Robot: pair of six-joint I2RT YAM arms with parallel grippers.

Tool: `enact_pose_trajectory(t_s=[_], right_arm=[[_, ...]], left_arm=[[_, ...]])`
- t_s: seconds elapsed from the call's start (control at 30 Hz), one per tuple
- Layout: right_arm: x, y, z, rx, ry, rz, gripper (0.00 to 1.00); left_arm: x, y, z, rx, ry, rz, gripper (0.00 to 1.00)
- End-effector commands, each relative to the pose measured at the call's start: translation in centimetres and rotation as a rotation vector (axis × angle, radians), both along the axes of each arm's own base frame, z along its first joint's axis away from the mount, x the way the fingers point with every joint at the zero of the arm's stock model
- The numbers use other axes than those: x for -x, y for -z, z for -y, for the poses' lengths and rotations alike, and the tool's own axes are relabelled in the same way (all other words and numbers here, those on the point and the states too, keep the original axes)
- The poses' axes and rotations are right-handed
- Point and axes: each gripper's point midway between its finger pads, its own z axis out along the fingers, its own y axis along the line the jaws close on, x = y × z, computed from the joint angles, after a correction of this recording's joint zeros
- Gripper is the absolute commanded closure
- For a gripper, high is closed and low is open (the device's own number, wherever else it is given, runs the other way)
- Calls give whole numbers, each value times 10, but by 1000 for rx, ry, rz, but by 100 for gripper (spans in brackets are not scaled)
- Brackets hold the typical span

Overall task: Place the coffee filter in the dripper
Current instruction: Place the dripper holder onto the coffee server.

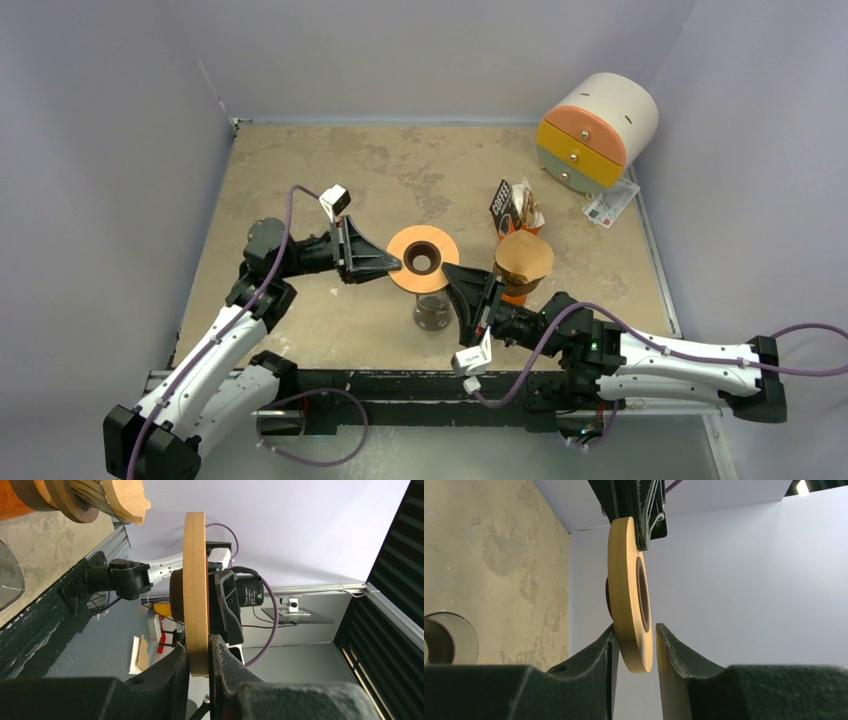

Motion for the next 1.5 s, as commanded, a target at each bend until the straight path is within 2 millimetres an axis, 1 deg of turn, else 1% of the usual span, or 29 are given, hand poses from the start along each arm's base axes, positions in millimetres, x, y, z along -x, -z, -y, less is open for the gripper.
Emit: enact_pose_trajectory(t_s=[0.0, 0.07, 0.17, 0.2, 0.27, 0.37, 0.43, 0.5, 0.6, 0.67, 0.8, 0.97, 1.1, 1.13, 1.23, 1.37, 1.47], right_arm=[[0, -21, 8, -89, 13, -26, 64], [-1, -19, 9, -80, 15, -48, 61], [-2, -18, 15, -65, 28, -60, 61], [-1, -16, 16, -85, 26, -120, 58], [-2, -16, 23, -100, 38, -184, 56], [-4, -11, 30, -105, 61, -290, 55], [-5, -9, 35, -113, 82, -368, 54], [-6, -15, 41, -144, 106, -467, 54], [-4, -15, 49, -168, 143, -631, 52], [0, -20, 53, -197, 148, -745, 52], [0, -30, 62, -277, 216, -931, 45], [-3, -32, 65, -356, 296, -1083, 33], [-12, -33, 68, -459, 377, -1155, 23], [-11, -33, 67, -469, 379, -1177, 22], [-13, -34, 67, -508, 419, -1237, 20], [-17, -25, 61, -504, 498, -1294, 20], [-25, -18, 60, -500, 554, -1330, 20]], left_arm=[[0, -8, -2, 27, -12, 61, 100], [0, -9, -2, 28, -12, 63, 100], [-1, -8, -2, 28, -17, 65, 100], [-1, -8, -2, 28, -20, 67, 100], [-2, -9, -3, 28, -26, 75, 100], [-2, -7, -4, 13, -29, 96, 100], [0, -3, -5, -26, -32, 110, 100], [2, -1, -7, -62, -37, 140, 100], [5, 1, -10, -109, -46, 189, 100], [7, 7, -12, -147, -46, 182, 100], [9, 21, -13, -158, -48, 182, 100], [11, 36, -12, -91, -43, 169, 100], [10, 43, -11, -33, -46, 153, 100], [9, 49, -10, -28, -48, 138, 100], [4, 56, -8, -6, -54, 128, 100], [-5, 70, -4, -3, -48, 109, 100], [-9, 81, 2, -6, -39, 100, 100]])
